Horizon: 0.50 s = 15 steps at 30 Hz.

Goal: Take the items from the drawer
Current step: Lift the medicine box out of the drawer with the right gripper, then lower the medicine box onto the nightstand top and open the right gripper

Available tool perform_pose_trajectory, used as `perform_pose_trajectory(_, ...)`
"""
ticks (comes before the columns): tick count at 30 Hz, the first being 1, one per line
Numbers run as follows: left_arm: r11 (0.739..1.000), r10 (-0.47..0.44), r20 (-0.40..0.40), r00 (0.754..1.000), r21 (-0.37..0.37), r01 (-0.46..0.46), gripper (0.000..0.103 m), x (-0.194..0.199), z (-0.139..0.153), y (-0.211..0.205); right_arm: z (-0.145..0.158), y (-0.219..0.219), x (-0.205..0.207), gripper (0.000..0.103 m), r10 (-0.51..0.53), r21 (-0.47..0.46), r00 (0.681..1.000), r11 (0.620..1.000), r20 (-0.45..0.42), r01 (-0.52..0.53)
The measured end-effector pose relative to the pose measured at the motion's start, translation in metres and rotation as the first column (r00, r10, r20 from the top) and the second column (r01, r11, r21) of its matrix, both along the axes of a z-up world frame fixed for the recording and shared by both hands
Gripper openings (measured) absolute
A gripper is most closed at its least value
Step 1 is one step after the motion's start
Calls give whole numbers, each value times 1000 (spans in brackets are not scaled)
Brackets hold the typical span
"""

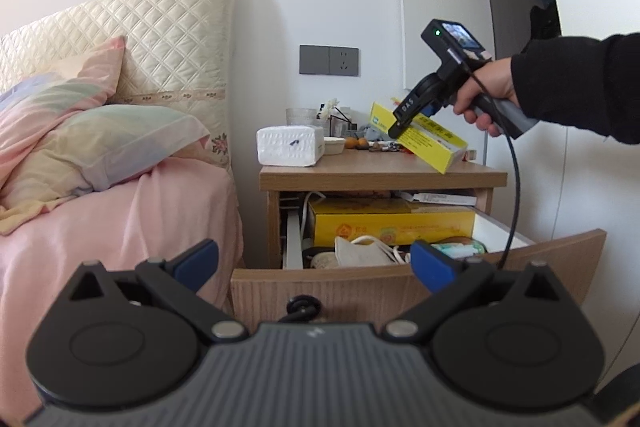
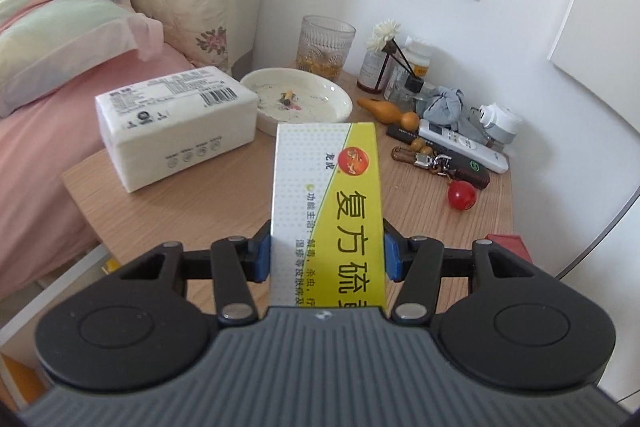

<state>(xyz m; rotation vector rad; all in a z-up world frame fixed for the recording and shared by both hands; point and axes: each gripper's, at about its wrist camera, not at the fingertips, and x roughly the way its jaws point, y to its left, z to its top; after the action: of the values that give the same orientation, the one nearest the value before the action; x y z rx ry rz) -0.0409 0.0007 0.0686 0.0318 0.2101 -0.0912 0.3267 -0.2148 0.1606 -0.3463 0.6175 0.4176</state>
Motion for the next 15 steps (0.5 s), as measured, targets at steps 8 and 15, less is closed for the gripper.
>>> perform_pose_trajectory(8,1000,-3,-9,1000,11,3,103,4,-2,0,-23,-2,24,55,-1,31,997,1000,-76,3)
perform_pose_trajectory(15,1000,-12,-19,1000,-4,12,103,4,-2,3,-29,3,31,57,-25,47,992,998,-125,31)
